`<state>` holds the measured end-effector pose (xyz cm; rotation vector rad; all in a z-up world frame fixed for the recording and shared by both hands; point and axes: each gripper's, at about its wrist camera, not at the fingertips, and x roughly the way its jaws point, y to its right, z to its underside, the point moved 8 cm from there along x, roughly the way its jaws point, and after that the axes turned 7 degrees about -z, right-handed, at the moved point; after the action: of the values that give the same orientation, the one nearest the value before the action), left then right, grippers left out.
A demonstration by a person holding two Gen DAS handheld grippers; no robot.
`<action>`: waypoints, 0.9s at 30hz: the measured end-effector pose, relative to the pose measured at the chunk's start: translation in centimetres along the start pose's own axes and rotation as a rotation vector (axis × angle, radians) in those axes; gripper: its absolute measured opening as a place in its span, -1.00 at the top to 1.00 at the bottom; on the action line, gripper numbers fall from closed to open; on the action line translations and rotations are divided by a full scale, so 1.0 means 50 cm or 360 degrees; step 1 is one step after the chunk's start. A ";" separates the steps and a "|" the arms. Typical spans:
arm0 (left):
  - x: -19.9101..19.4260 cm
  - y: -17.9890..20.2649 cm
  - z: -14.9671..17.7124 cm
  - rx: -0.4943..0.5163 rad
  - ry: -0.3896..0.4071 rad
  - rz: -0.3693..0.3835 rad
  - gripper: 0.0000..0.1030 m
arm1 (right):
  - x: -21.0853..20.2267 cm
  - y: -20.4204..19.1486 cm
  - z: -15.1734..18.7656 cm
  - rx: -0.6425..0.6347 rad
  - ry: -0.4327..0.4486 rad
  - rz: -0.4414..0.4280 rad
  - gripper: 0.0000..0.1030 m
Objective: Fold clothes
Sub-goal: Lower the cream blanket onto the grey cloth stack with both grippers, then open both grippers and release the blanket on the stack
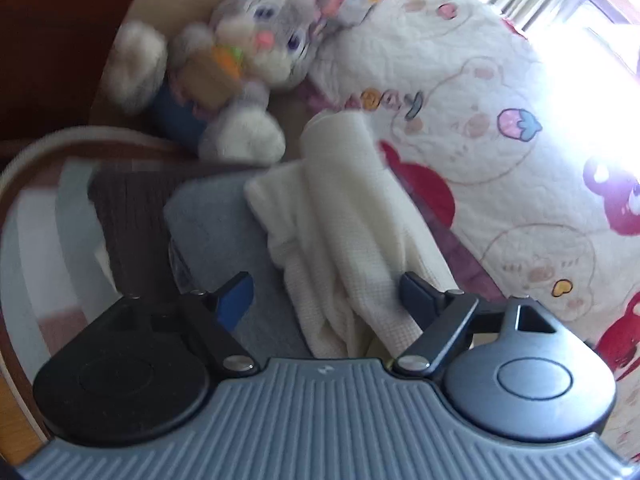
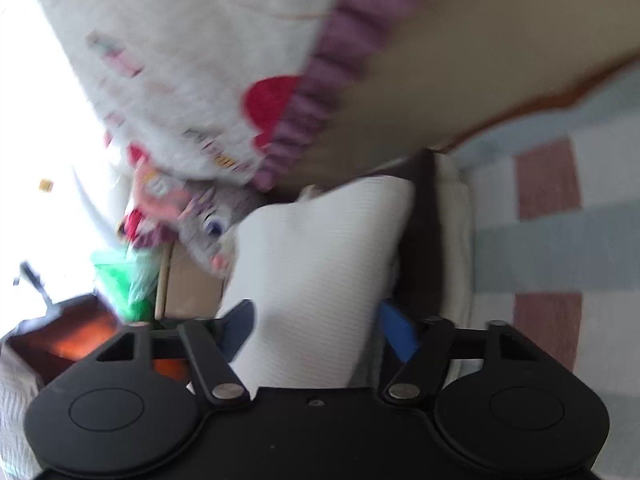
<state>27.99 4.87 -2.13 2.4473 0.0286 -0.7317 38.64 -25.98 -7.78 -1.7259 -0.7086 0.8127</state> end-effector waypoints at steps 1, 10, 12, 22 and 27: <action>0.001 0.005 -0.006 0.0044 0.0027 -0.0014 -0.56 | -0.005 -0.012 0.003 -0.0050 -0.0032 0.0012 -0.37; 0.090 -0.030 -0.082 -0.0170 0.0012 -0.0002 -0.73 | -0.004 0.022 0.010 -0.0012 -0.0016 0.0088 -0.41; 0.111 -0.029 -0.083 -0.0148 -0.0014 0.0042 -0.31 | 0.010 0.038 0.000 0.0009 0.0016 0.0083 -0.42; -0.011 0.059 -0.123 0.0252 0.0351 0.0117 0.48 | 0.006 -0.141 -0.008 -0.0618 0.0152 -0.0027 0.68; -0.058 0.048 -0.186 0.0145 0.0384 0.0178 0.48 | 0.000 -0.218 -0.013 -0.0681 0.0175 -0.0188 0.68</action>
<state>30.58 8.29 6.96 2.5873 -0.0494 -0.3949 38.37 -23.38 2.82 -2.0674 -0.9487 0.5019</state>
